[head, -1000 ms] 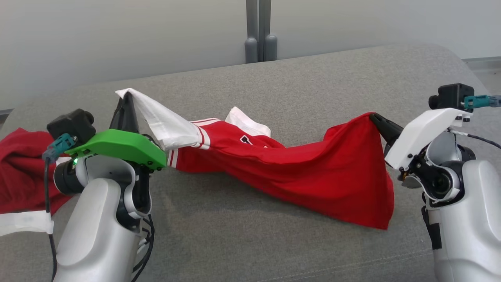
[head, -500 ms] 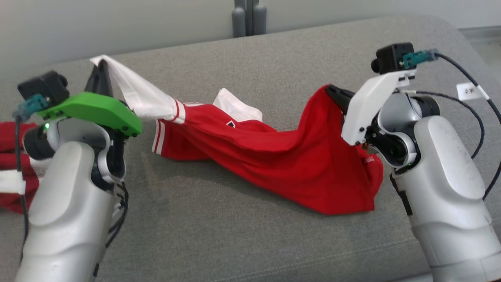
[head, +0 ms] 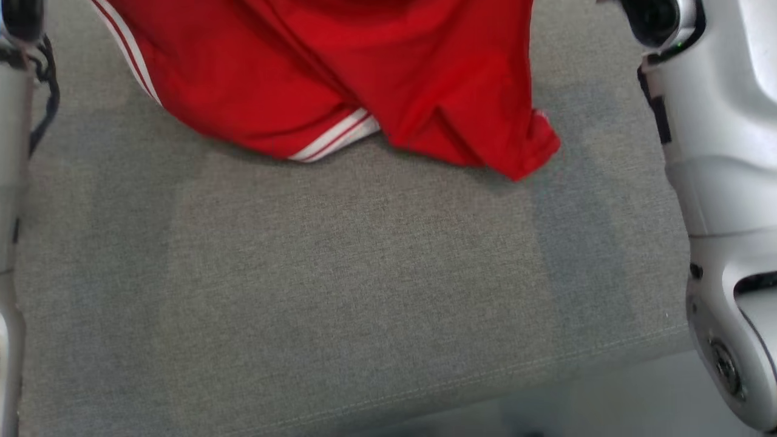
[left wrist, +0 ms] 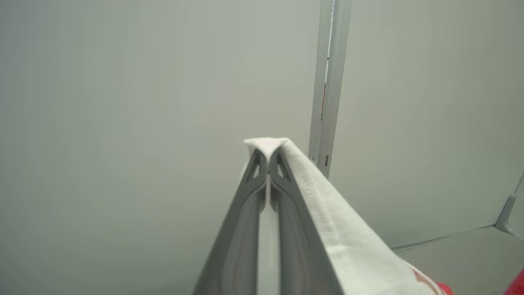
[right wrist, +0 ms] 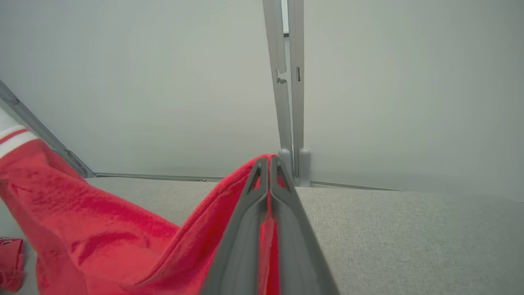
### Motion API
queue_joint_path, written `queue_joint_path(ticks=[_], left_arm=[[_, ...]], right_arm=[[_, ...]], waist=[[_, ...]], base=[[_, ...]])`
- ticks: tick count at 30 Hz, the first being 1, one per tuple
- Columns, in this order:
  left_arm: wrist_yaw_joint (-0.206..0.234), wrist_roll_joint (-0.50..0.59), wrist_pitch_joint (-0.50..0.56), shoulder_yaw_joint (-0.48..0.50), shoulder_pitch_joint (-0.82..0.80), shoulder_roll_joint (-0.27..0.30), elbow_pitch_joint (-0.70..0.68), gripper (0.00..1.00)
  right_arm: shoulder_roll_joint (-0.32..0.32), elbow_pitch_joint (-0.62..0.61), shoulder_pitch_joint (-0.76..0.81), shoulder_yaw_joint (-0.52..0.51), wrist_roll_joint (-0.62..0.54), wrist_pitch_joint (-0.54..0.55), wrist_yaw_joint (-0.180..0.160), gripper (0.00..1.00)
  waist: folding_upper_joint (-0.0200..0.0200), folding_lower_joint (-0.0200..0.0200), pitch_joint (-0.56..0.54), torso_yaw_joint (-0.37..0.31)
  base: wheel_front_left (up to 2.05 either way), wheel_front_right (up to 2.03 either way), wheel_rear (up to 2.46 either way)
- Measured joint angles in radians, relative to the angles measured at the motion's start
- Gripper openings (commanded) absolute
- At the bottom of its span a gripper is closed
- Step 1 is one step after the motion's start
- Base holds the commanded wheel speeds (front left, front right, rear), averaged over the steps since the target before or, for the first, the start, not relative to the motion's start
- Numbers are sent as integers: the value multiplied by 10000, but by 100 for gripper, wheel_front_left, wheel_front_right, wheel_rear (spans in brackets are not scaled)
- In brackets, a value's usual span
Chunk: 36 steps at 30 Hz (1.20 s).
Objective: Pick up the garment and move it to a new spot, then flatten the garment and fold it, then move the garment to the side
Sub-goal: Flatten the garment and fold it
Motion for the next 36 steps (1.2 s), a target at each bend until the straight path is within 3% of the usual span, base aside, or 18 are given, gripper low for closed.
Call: queue_joint_path(ticks=[6,12,19,24,27,30,36], left_arm=[[15,756,-330,-109,-2173,272,207,0],[92,826,-1448,245,-3437,207,474,0],[186,650,-2823,859,-4213,35,604,0],[199,349,-3035,1547,-4353,-217,174,0],[-144,165,-3089,1739,-4071,-539,63,0],[-470,148,-3085,1599,-2700,-802,268,0],[-587,184,-3085,1770,-128,-1170,-483,0]], right_arm=[[247,1089,-1914,-247,-809,-1453,0,0],[313,2025,-3318,-765,-1753,-3298,0,0],[293,2615,-4504,-1448,-3172,-5526,2,0],[203,2437,-5016,-1944,-3917,-6188,2,0],[169,2625,-4928,-1973,-4257,-6259,2,0],[67,3248,-4368,-1783,-4126,-6270,2,0],[-268,3875,-3336,-702,-3367,-6102,6,0]], waist=[[0,1,1216,-71],[0,1,2055,-145],[0,1,2142,-136],[0,-1,1978,-112],[0,-2,2064,-42],[0,-2,2219,105],[0,-1,2174,359]], base=[[0,0,0],[0,0,0],[0,0,0],[0,0,0],[0,0,0],[0,0,0],[0,0,0]])
